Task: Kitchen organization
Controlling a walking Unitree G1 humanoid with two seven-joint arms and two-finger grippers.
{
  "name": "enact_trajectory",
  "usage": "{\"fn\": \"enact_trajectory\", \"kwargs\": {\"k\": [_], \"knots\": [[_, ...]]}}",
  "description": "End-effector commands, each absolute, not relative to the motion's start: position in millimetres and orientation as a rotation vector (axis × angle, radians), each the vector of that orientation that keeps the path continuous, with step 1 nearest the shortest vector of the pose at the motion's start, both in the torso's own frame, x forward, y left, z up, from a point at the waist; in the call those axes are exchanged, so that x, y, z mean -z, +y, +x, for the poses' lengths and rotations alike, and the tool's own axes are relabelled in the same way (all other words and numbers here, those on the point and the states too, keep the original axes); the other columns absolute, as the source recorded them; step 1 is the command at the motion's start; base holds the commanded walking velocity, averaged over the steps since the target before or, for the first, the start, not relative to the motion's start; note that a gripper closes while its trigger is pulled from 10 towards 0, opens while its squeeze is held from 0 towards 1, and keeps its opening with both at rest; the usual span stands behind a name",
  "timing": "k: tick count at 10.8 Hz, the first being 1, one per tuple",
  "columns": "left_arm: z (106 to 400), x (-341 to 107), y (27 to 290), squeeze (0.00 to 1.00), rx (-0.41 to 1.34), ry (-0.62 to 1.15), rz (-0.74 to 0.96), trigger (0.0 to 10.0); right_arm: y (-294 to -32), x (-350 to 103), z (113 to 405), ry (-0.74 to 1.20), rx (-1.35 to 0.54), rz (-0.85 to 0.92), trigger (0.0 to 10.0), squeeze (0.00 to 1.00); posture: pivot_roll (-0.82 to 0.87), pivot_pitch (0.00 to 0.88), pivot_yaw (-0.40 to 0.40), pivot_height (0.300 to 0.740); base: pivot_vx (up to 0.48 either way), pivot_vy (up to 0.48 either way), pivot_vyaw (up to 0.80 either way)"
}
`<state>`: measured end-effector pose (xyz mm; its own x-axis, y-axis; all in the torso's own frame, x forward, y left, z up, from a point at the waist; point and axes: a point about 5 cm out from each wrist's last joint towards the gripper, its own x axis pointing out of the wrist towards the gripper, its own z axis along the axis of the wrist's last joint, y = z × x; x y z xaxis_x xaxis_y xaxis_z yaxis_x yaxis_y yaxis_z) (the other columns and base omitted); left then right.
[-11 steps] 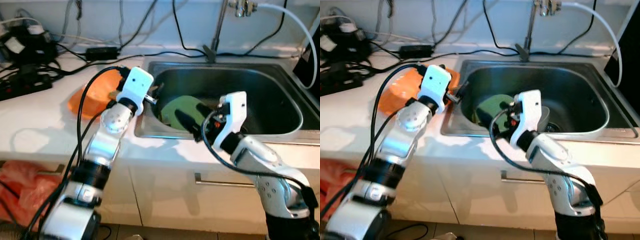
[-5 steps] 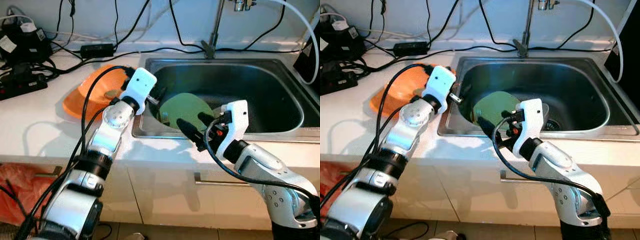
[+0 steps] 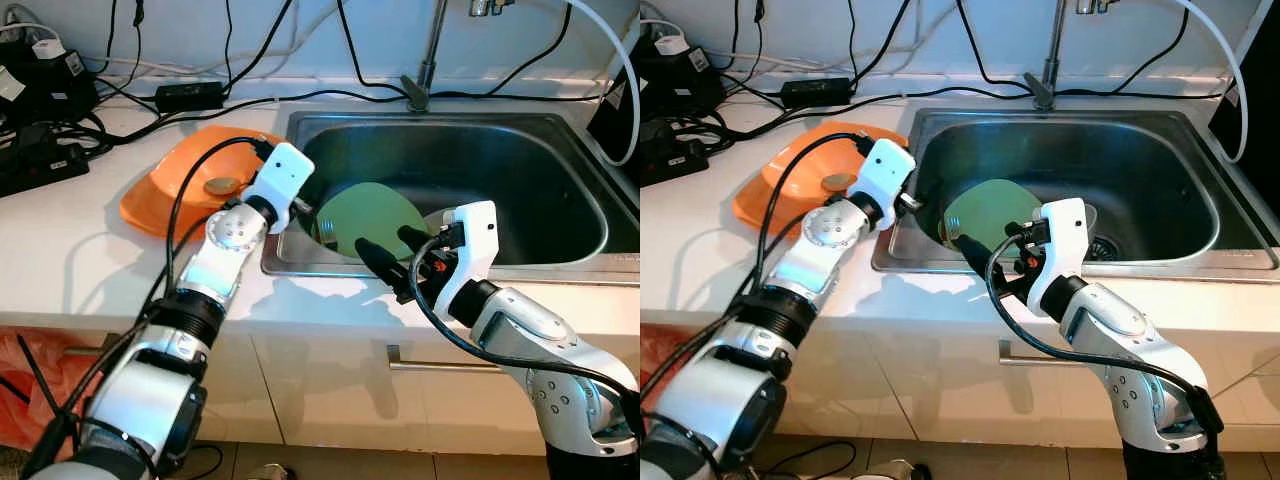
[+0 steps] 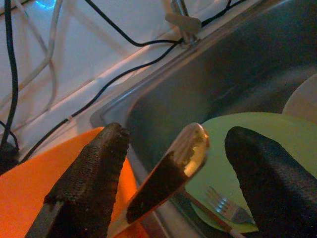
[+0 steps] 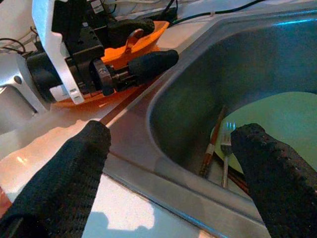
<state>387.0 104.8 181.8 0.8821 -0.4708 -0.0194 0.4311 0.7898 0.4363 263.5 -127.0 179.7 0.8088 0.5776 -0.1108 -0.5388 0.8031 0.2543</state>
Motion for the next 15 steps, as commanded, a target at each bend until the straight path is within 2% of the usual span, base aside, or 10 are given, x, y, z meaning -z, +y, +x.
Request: {"fn": "enact_trajectory", "kwargs": {"k": [1, 15], "knots": [[389.6, -188.8, 105.0, 0.00, 0.493, -0.113, 0.466, 0.0, -126.4, -186.2, 264.0, 0.169, -0.606, 0.205, 10.0, 0.00, 0.02, 0.050, 0.047, 0.740, 0.000, 0.000, 0.00], [392.8, -208.9, 109.8, 0.00, 0.485, -0.240, 0.548, 0.0, -125.3, -180.2, 271.4, 0.176, -0.608, 0.195, 10.0, 0.00, 0.05, 0.032, 0.037, 0.740, 0.000, 0.000, 0.00]]}}
